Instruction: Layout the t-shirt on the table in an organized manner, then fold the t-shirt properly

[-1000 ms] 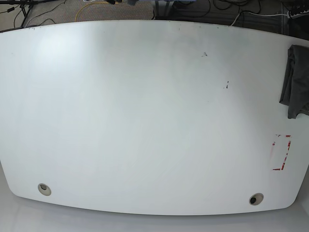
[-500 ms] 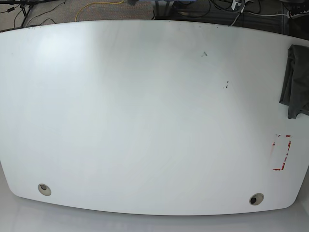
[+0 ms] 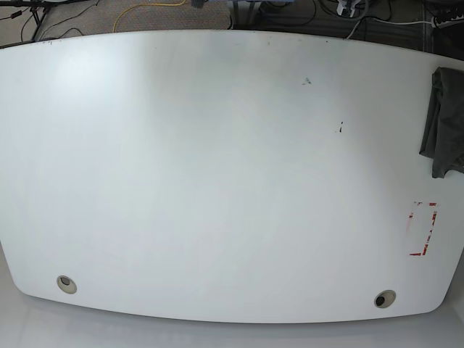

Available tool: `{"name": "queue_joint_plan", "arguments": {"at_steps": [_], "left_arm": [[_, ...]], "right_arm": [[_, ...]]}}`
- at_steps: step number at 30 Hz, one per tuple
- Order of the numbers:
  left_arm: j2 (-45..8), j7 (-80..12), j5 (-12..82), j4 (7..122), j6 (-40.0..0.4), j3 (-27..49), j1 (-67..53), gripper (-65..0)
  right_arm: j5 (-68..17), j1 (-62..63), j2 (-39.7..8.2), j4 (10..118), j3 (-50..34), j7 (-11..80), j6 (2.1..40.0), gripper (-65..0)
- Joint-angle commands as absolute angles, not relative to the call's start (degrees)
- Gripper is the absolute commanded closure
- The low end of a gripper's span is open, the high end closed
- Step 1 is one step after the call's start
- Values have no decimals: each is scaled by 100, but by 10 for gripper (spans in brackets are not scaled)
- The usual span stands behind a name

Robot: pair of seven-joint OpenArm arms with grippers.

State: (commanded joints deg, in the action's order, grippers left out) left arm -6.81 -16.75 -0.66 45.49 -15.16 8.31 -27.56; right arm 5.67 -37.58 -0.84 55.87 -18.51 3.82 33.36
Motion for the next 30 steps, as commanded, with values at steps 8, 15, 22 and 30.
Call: {"name": "queue_joint_plan", "arguments": {"at_steps": [8,15,22,30], "left_arm": [[-681,-919,-75,2668,-1103,831,-1780,-364],[-664,-330,-84,1305,-752,690,-1138,-364],[-611,-215,-57,822,-664,418,-787,-364],[-470,-233,-75,822,-198,400,-760,-361]], "right_arm": [[796,-2985,-119,4558,-1851,382,3310,-120],[796,-2325,-365,3495,-1842,338,2905,-120],[796,-1807,-549,2659,-1842,189,2879,-122],[804,-1455,-699,2141,-1833,189,2730,-122]]}}
